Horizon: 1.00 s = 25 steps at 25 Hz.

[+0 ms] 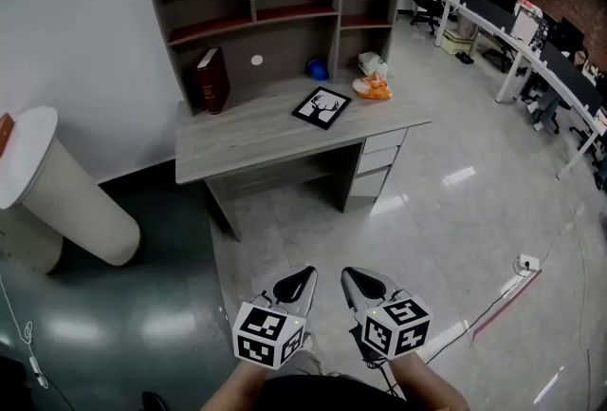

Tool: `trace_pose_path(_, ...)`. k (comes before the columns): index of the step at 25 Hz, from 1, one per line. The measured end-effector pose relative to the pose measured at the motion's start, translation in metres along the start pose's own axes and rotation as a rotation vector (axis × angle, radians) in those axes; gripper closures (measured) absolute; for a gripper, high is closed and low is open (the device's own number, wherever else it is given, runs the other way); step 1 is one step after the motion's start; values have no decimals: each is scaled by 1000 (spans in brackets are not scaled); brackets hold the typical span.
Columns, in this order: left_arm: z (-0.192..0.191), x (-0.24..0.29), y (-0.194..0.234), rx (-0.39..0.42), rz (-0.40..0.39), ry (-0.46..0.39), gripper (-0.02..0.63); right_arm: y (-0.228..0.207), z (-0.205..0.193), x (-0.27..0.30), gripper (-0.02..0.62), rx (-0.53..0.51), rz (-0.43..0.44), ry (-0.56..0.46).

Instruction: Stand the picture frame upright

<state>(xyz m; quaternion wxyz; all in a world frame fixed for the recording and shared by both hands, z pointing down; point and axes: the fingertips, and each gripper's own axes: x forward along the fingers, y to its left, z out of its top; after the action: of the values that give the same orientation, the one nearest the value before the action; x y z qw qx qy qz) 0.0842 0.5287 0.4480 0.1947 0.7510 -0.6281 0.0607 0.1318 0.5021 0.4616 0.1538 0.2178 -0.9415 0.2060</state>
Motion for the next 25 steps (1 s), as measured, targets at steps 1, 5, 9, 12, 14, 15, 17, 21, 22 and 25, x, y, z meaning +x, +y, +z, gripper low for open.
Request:
trace_pose_path(1,1,2,5,-3,0,2,611,0,2,5,597,-1,-1,2)
trace_pose_path(5,7,10,24,-9,-3,8,611,-2,10,24,597,0,-12,9)
trace_pose_path(9,10,13,43,-11,-5,13,611,0,15,41,597,3,-14,21)
trace_pose_path(12,11,14,54,-16,-15,16,611,3,18,53,597,1,-19,28)
trace_pose_path(14,13,15,62,-22,-24,17,612,5,22,62,597,-4,-21,33)
trace_pose_path(15,13,15,66,-22,-27,20,611,6,24,66,597,-7,-22,35)
trace_pose_path(17,11,17,73,-15,-30,31,611,7,26,74,597,-11,-26,37)
trace_pose_path(21,6,22,80,-15,-36,52,611,-1,26,80,597,-4,-44,44)
trace_pose_path(22,5,25,82,-18,-36,54,611,-4,27,81,597,-2,-47,46)
trace_pose_path(25,8,35,89,-17,-34,58,611,-14,32,91,597,2,-52,46)
